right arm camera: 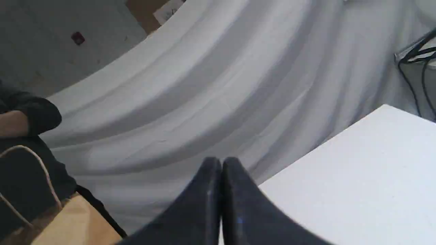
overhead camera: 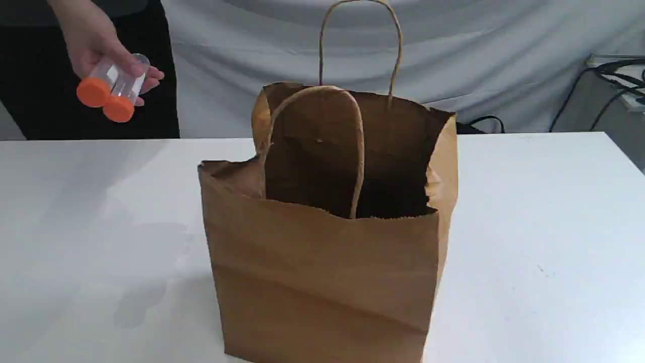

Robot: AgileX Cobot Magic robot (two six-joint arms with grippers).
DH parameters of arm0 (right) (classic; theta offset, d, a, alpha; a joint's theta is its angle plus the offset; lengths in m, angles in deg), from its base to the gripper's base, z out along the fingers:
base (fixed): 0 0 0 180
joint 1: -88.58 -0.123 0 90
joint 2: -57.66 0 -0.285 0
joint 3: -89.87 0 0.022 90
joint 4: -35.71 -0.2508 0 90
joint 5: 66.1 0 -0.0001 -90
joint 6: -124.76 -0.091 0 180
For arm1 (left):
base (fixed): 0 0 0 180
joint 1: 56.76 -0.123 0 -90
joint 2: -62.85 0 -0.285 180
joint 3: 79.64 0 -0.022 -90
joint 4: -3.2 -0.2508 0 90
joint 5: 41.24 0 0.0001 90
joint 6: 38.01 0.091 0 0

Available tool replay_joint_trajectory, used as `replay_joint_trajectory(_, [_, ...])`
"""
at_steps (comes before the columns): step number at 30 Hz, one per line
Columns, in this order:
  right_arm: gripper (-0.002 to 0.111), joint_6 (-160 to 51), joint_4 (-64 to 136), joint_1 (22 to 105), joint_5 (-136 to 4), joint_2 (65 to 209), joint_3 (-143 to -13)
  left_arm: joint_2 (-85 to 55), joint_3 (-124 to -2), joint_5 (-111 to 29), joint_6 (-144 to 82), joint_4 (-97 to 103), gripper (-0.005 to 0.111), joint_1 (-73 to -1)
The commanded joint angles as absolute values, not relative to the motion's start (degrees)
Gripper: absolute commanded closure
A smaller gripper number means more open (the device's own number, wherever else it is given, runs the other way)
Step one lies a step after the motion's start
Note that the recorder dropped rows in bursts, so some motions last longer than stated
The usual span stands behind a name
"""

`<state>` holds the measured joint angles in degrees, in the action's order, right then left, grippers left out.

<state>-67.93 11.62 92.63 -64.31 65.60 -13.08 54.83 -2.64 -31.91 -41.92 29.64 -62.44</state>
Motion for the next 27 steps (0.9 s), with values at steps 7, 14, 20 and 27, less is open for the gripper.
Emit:
replay_joint_trajectory(7, [0.108,-68.5,6.7,92.3,-60.7,65.4,-12.9,55.1,-2.4,-32.4,-42.1,29.6,0.107,-62.1])
replay_joint_trajectory(14, [0.108,-70.5,15.5,92.3,-58.9,65.4,-19.3,55.1,-2.4,-32.4,-42.1,29.2,0.107,-62.1])
replay_joint_trajectory(20, [0.108,-70.5,31.4,92.3,-61.5,67.9,-31.4,55.1,-2.4,-32.4,-41.9,26.4,0.107,-62.1])
replay_joint_trajectory(27, [0.108,-70.0,41.0,89.8,-68.9,83.5,-45.4,55.1,-2.4,-32.4,-41.9,26.4,0.107,-62.1])
